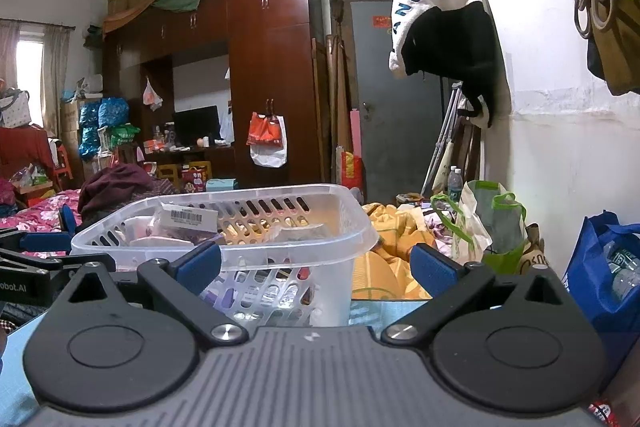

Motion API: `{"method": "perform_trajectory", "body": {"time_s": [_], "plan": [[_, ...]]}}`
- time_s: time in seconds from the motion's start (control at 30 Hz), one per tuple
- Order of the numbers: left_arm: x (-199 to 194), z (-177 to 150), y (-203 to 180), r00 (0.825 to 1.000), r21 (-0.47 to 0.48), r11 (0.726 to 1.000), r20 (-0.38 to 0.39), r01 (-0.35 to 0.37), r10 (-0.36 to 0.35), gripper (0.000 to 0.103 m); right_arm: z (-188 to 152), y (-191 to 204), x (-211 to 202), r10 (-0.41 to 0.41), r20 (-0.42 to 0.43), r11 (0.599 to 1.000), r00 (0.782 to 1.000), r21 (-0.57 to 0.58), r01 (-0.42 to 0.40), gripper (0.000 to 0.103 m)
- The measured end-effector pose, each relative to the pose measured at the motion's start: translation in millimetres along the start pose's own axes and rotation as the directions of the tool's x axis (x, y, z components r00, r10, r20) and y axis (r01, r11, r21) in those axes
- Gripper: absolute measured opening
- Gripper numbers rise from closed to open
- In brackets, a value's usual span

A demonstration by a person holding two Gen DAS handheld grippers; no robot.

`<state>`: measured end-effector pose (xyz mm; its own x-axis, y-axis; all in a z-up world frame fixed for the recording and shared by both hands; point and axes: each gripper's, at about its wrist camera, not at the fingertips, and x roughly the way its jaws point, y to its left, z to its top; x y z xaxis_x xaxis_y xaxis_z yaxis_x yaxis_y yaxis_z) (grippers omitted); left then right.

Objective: Organize objects

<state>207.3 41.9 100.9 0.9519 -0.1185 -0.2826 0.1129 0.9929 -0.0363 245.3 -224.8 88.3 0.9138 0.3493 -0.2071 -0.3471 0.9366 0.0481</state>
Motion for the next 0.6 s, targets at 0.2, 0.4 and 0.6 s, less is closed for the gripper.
{"method": "perform_trajectory", "body": {"time_s": [0.2, 0.4, 0.6], "plan": [[-0.4, 0.3, 0.1, 1.0, 0.002, 1.0, 0.002, 0.002, -0.002, 0.103, -1.2, 1.1, -0.5, 0.004, -0.001, 1.0, 1.0, -0.003, -0.004, 0.103], [-2.1, 0.2, -2.2, 1.0, 0.001, 1.0, 0.004, 0.004, -0.004, 0.103, -1.1, 1.5, -1.4, 0.003, 0.0, 1.0, 1.0, -0.002, -0.003, 0.103], [-2.7, 0.6, -2.9, 1.0, 0.001, 1.0, 0.006, 0.006, -0.006, 0.103, -1.0, 1.6, -1.4, 0.004, 0.001, 1.0, 1.0, -0.003, -0.004, 0.103]]}}
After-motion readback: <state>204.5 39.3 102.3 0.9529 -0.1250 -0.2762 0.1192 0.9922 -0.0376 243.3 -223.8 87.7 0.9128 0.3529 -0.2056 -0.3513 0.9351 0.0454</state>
